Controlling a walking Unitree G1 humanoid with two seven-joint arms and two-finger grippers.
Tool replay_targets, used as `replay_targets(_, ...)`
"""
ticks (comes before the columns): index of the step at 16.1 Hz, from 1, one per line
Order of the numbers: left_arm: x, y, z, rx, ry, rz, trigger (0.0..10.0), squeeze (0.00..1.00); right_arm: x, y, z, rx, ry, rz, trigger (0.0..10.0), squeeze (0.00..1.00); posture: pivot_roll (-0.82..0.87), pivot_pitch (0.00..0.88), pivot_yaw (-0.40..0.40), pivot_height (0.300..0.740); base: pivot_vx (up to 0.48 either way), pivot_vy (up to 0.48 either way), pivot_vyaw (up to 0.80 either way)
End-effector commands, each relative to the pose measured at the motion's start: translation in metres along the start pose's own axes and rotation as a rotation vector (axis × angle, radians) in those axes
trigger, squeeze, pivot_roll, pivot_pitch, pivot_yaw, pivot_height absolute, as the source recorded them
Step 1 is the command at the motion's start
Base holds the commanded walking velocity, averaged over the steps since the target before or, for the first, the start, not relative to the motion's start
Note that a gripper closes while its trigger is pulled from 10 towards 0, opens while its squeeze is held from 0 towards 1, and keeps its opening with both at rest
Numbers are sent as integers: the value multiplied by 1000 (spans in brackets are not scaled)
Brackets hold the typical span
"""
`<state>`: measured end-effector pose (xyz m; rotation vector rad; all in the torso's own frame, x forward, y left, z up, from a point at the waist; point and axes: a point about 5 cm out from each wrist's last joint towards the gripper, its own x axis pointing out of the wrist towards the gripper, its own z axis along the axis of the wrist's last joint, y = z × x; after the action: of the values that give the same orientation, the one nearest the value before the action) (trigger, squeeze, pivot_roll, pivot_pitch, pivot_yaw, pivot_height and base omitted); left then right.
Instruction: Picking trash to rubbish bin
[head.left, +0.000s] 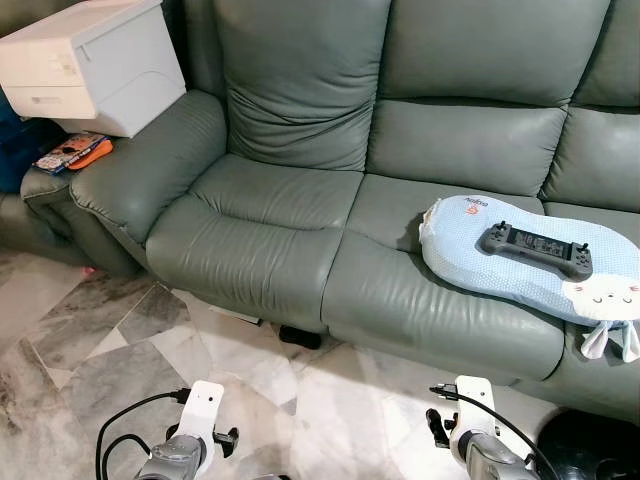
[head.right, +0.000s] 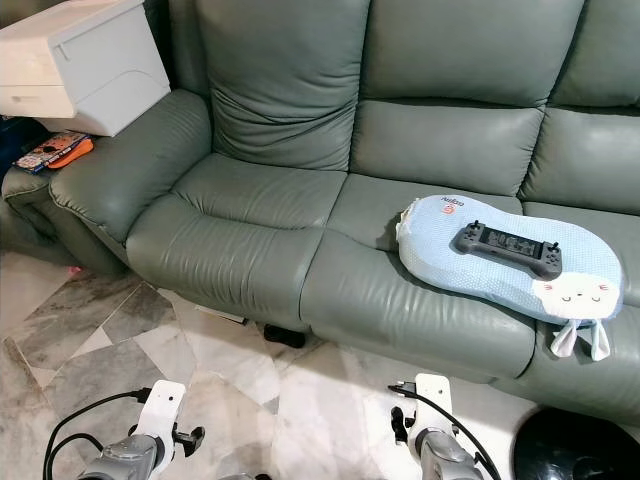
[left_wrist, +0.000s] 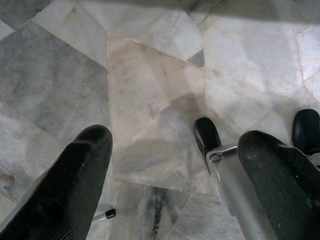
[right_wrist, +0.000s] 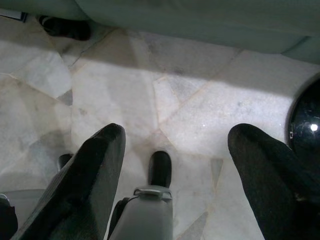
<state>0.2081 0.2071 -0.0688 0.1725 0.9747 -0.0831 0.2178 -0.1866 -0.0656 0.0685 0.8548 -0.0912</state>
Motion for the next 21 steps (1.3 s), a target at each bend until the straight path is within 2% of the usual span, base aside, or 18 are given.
replay_targets(1, 1, -45, 115, -150, -256, 34, 10000, 0, 5, 87, 84, -121, -122, 153, 10000, 0, -24, 0, -69, 740, 0, 0, 0)
replay_targets(11, 1, -46, 116, -141, -260, 26, 10000, 0, 5, 87, 84, -122, -120, 150, 10000, 0, -19, 0, -71, 740, 0, 0, 0)
replay_targets(12, 3, -43, 109, -113, -180, 24, 10000, 0, 6, 83, 91, -112, -128, 141, 10000, 0, -29, 0, -61, 740, 0, 0, 0)
replay_targets(13, 3, -43, 107, -114, -169, 25, 10000, 0, 6, 82, 91, -110, -126, 139, 10000, 0, -29, 0, -61, 740, 0, 0, 0)
replay_targets(21, 4, -46, 106, -137, -149, 29, 10000, 0, 6, 81, 90, -112, -110, 130, 10000, 0, -33, 0, -65, 740, 0, 0, 0)
